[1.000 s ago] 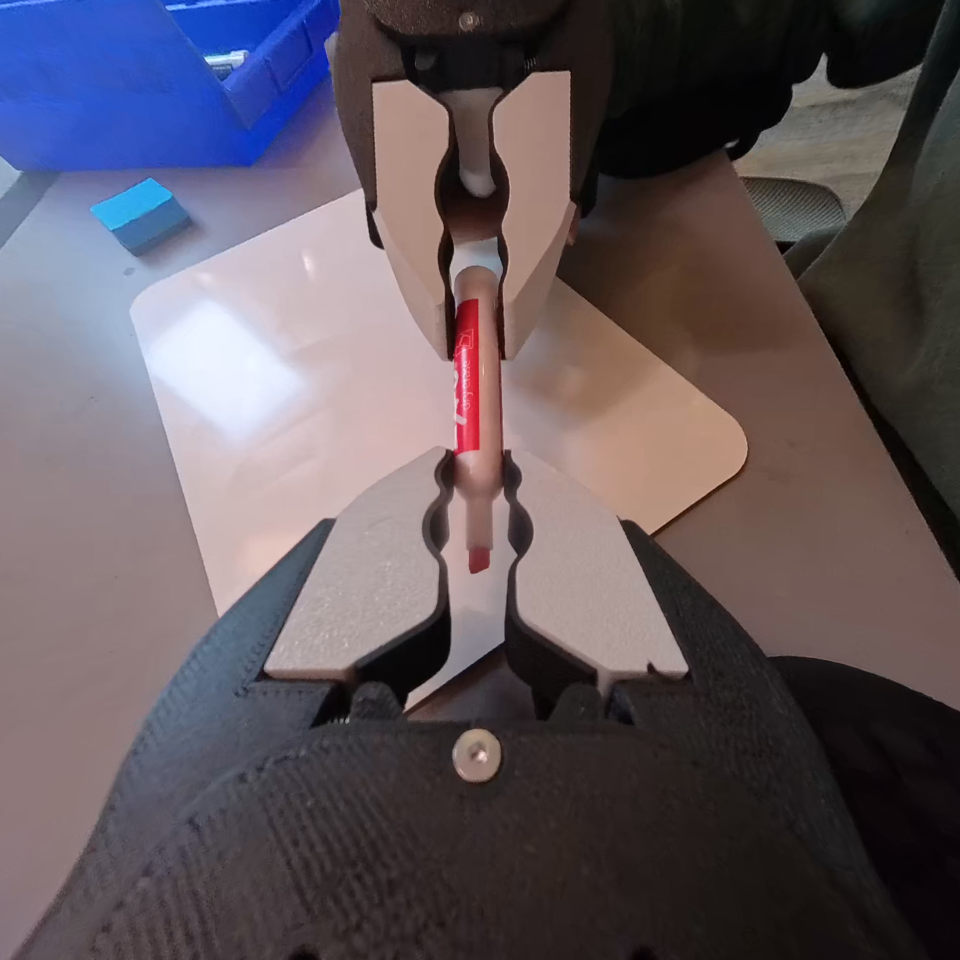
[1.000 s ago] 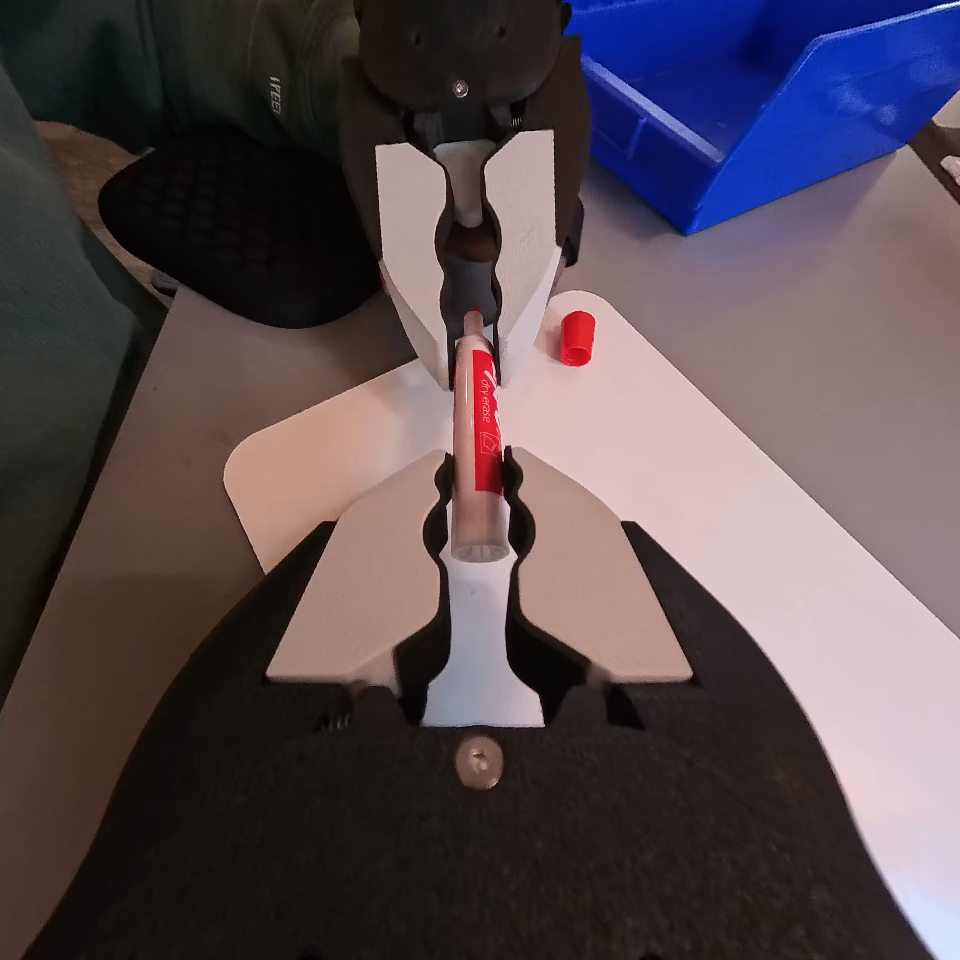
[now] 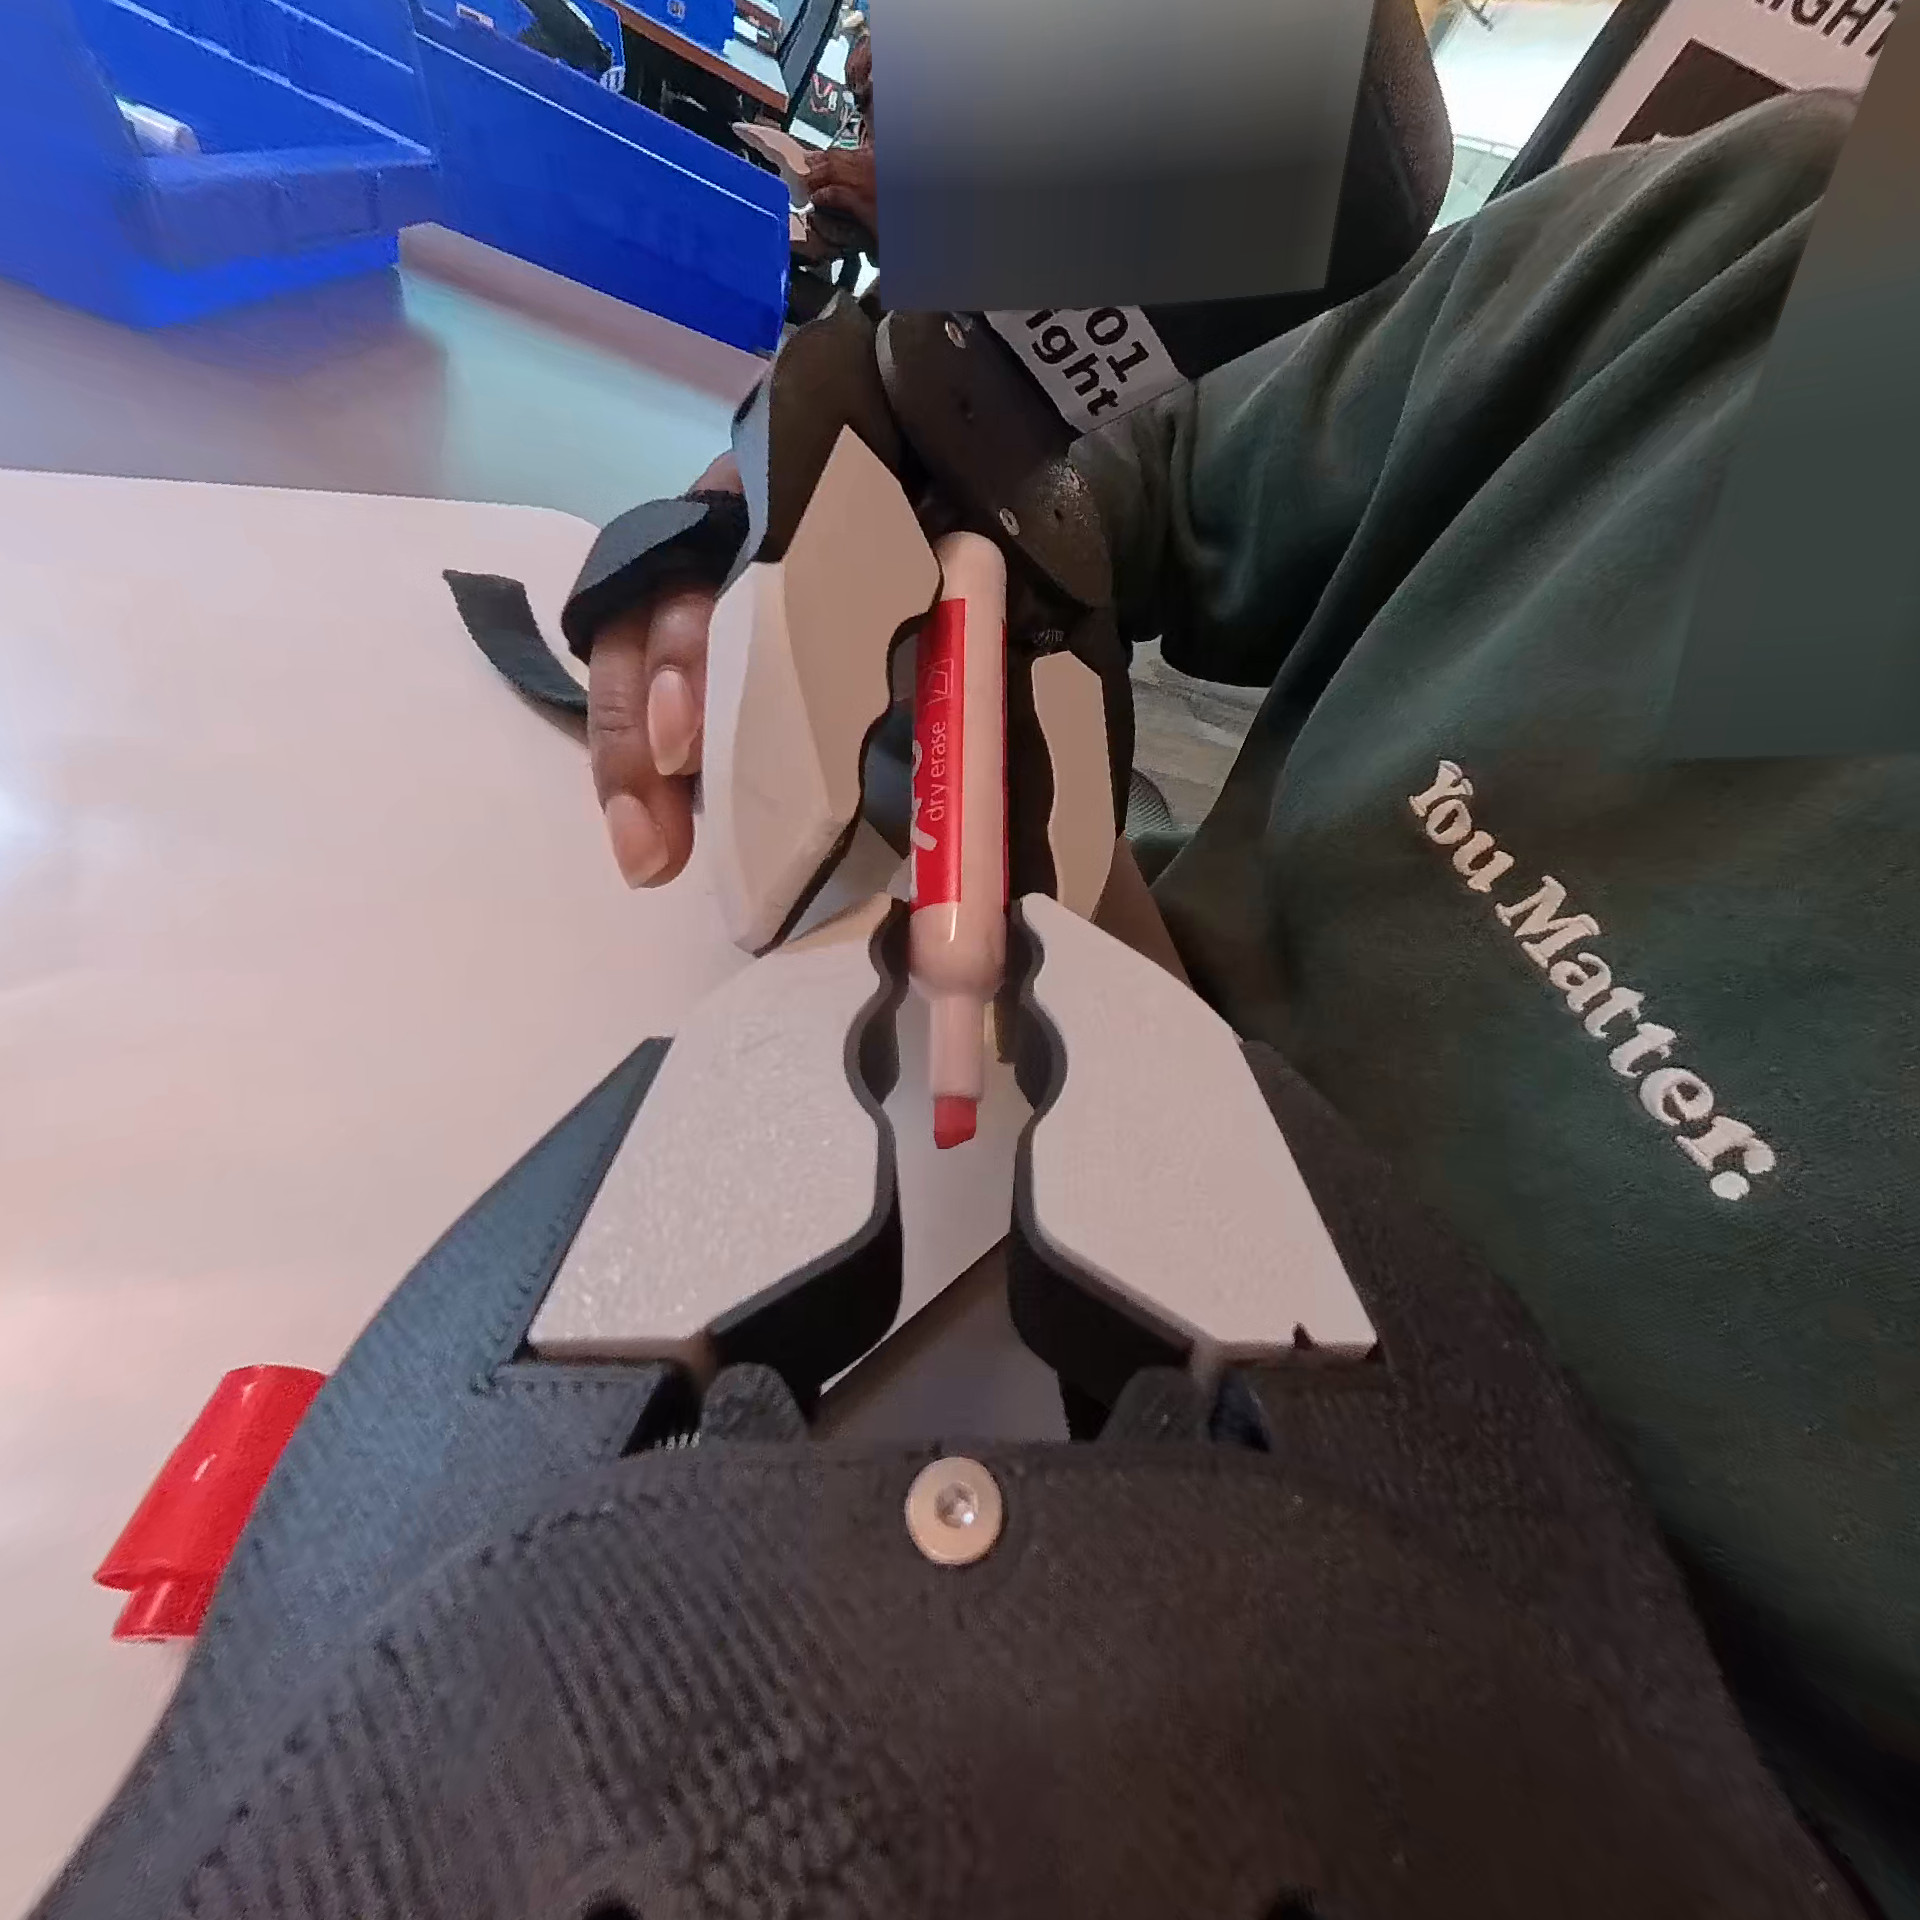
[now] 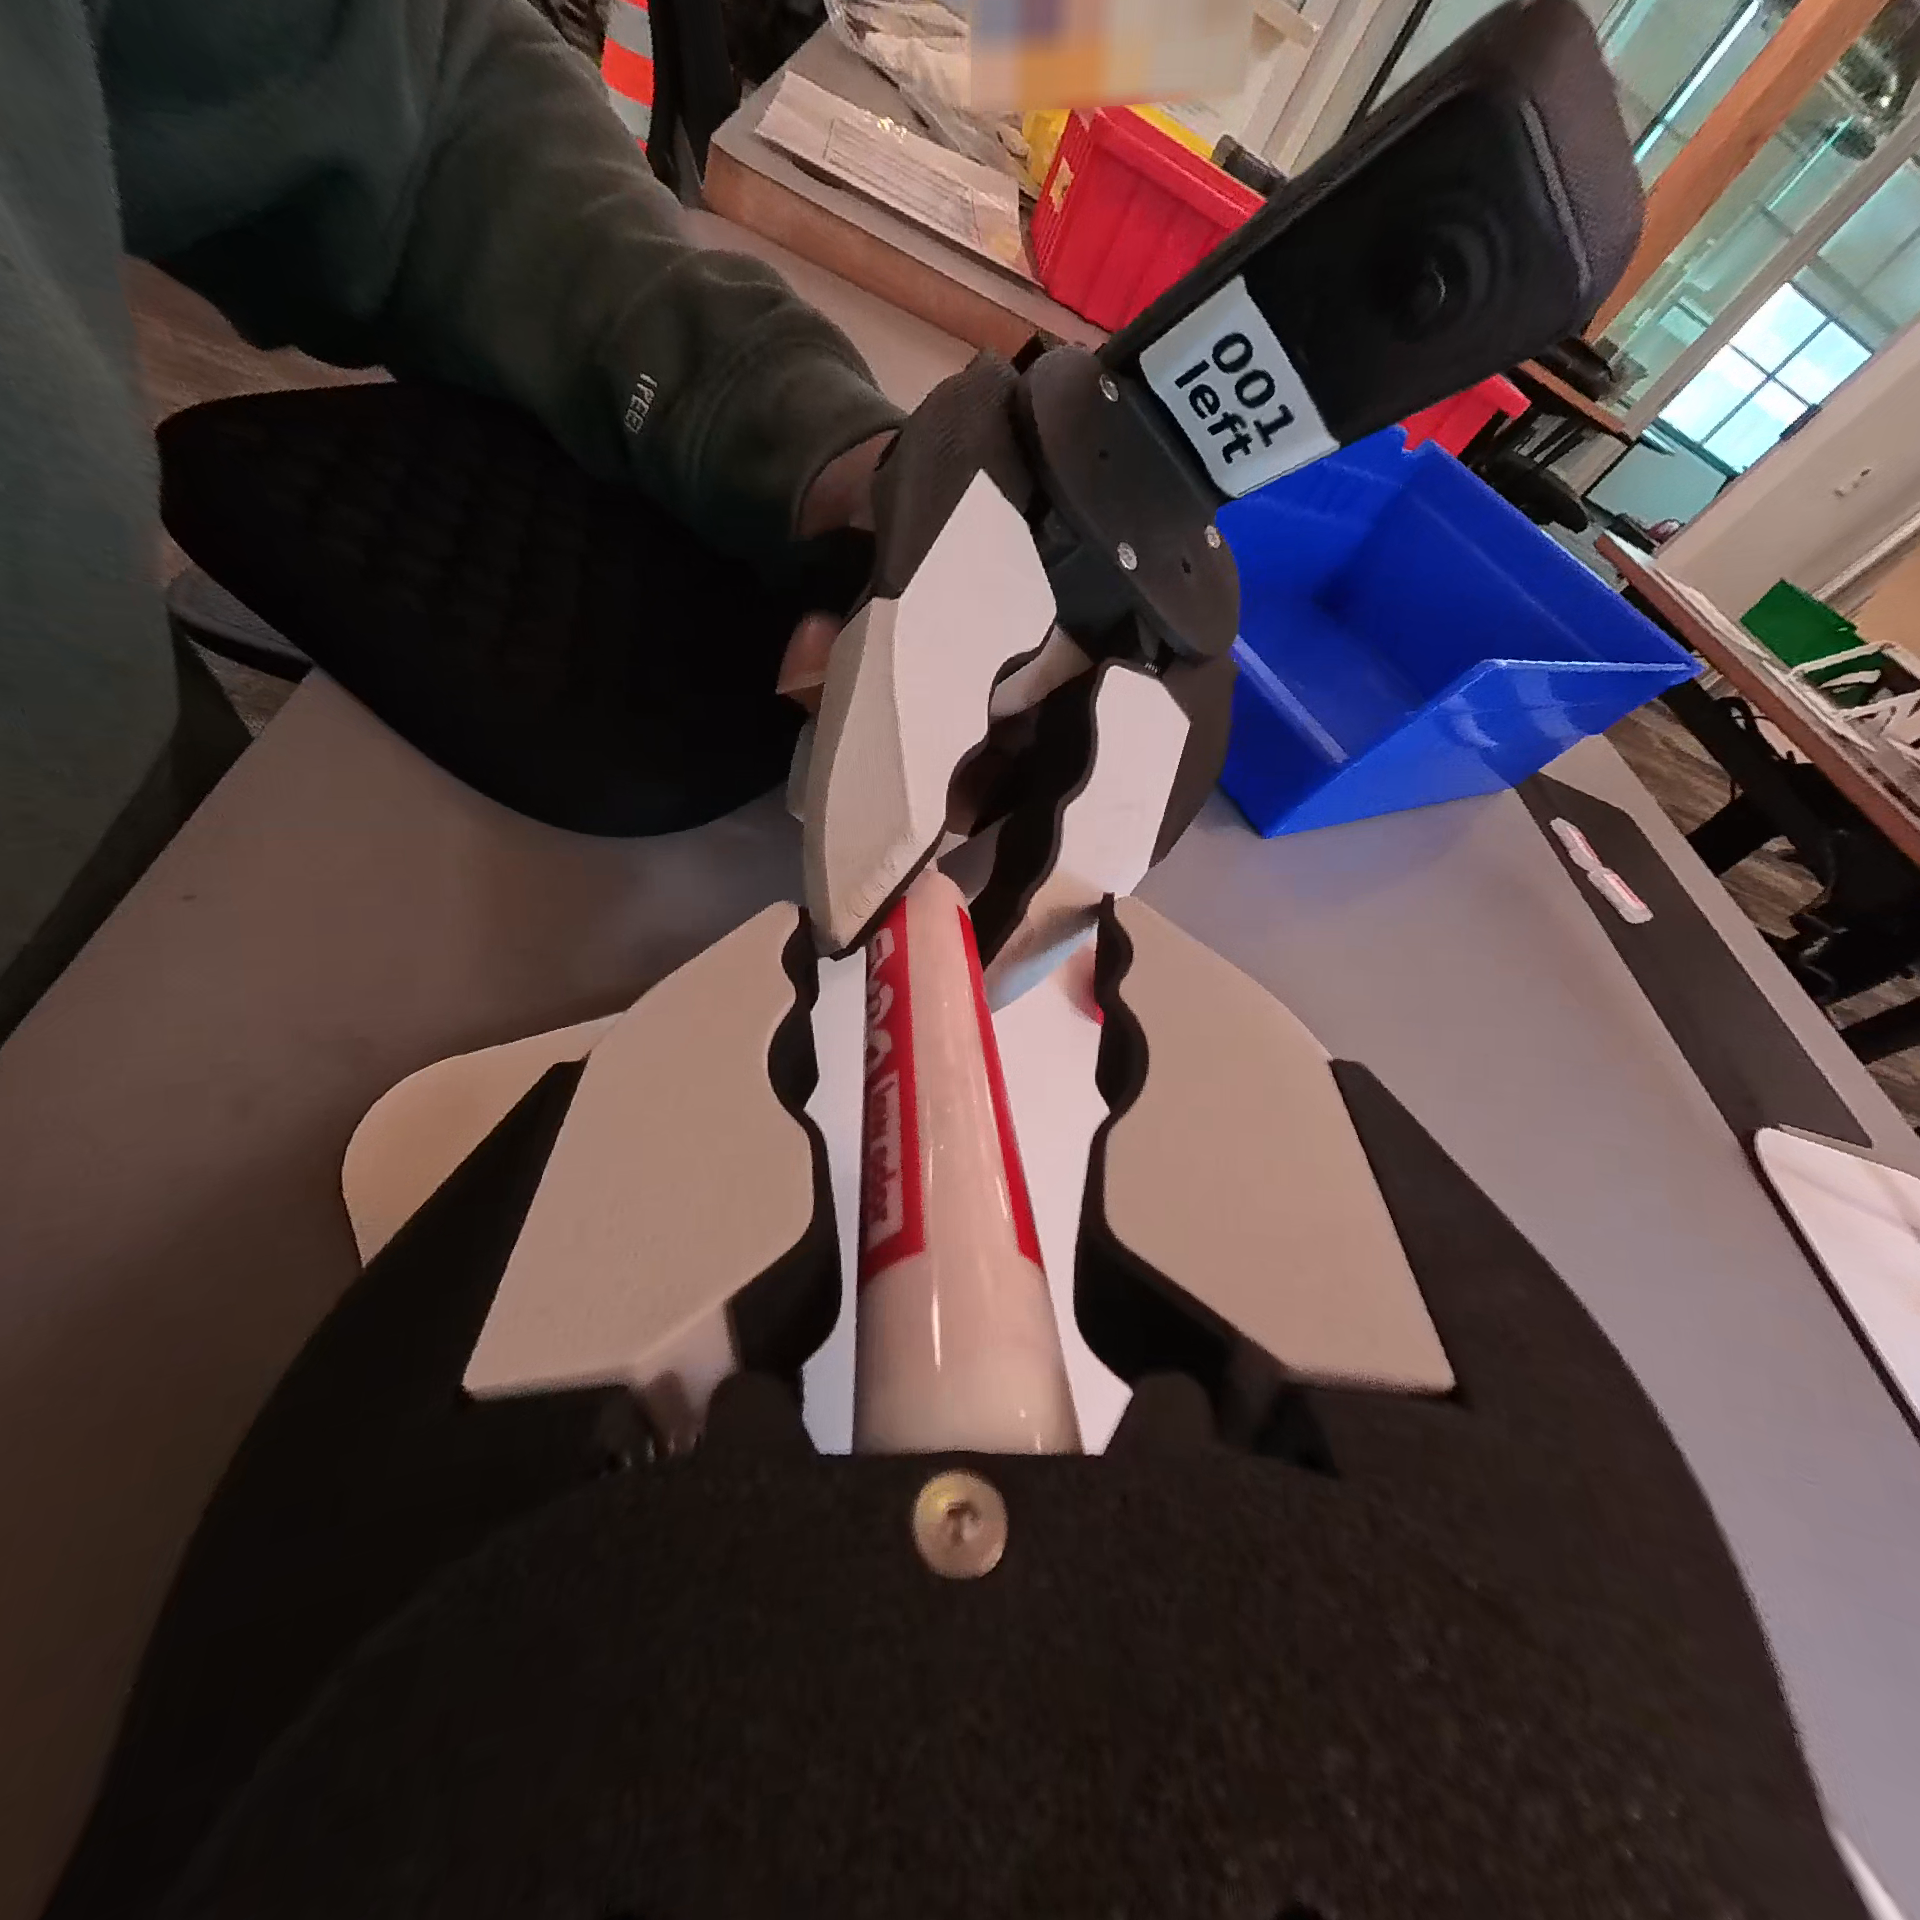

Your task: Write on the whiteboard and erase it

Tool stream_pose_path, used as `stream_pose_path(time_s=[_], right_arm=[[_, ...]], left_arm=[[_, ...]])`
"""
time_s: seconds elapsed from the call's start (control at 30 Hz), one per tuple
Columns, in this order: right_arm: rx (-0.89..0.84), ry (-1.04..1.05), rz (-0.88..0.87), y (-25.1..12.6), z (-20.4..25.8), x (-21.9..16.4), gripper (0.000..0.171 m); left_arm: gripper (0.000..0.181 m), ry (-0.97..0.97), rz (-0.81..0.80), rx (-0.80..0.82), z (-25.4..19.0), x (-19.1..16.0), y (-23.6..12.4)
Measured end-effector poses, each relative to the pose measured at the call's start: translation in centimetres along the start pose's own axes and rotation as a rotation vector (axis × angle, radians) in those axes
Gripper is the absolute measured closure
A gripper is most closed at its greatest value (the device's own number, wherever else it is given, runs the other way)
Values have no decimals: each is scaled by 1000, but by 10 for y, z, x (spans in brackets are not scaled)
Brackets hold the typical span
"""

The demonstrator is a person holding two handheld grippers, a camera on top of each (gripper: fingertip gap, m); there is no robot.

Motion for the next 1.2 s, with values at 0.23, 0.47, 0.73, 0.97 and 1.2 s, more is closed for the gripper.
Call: stream_pose_path(time_s=[0.23,0.47,0.73,0.97,1.2], right_arm=[[-30,40,-44,0,-3,1,123],[-157,54,-42,-2,-16,1,134],[-224,52,-70,-13,-28,6,136],[-204,89,-115,-22,-30,8,136],[-189,48,-97,-19,-26,8,136]], left_arm=[[163,-91,-25,-21,4,4,-2],[159,-244,-105,21,15,15,-5],[156,-351,-274,-3,28,32,-25],[169,-333,-231,-21,25,26,-20],[171,-354,-194,-46,23,23,-19]])
Point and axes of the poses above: each gripper's, where its closed fingertips meet, y out along the fingers, x out of its top, z = x × y across the jaws, the point moved 2 cm from there along -y, back along the fingers, and after that the axes turned 11 degrees about x, right-handed, at the moved point
